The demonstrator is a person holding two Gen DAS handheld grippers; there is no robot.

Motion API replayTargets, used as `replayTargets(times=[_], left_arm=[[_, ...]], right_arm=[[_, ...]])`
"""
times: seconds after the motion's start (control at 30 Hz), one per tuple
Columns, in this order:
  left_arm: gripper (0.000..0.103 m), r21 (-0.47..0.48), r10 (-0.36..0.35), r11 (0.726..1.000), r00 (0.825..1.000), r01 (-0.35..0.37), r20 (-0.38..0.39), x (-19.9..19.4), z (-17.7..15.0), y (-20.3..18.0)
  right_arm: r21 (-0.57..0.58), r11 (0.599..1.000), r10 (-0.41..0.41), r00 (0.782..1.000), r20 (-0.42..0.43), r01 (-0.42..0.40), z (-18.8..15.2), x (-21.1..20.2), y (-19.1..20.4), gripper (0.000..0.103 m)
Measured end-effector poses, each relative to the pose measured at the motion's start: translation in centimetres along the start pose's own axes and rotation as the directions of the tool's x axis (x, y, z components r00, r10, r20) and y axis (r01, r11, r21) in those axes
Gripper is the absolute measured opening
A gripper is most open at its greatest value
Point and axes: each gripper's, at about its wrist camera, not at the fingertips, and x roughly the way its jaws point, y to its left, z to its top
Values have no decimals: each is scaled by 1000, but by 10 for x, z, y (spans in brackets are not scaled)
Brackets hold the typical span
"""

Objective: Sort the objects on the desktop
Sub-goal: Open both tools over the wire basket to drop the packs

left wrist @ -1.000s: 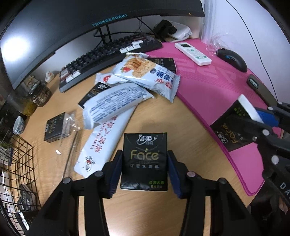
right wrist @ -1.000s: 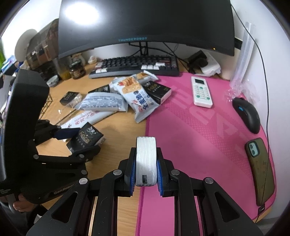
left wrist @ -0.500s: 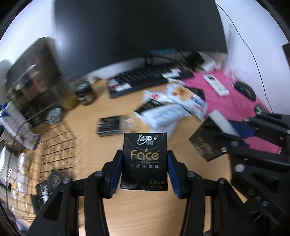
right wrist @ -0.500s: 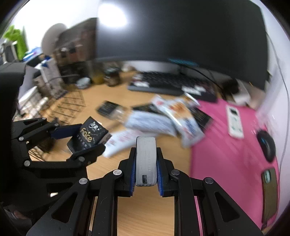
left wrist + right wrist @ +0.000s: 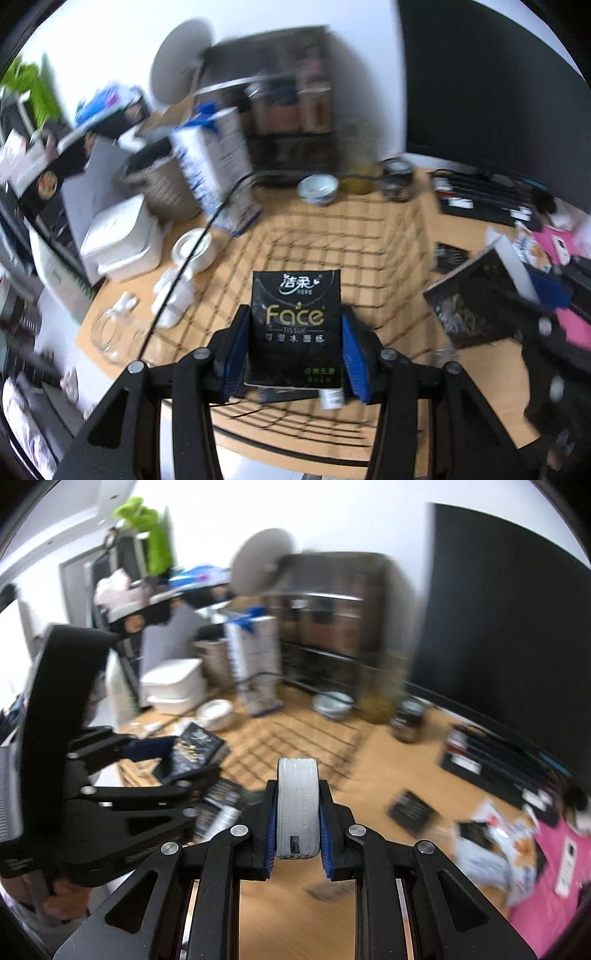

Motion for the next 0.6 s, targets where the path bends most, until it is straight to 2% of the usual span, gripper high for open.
replayTargets(times=[0.17,0.43,0.53,0.6], left_arm=[[52,-39,23,999,997,-26,-77,21,-6,24],[53,-40,27,999,992,-32,-126,30,-12,29],[63,-45,45,998,992,-50,-120,26,-11,30],[70,-49,49,997,994,-54,-101,22,-9,31]], right_arm=[[-46,999,27,998,-48,-30,1,29,32,19],[-37,998,48,993,-106,-52,-4,54,28,20],[-44,997,53,993,-102,-58,-6,54,28,22],[-38,998,47,995,-87,-50,-7,50,25,30]])
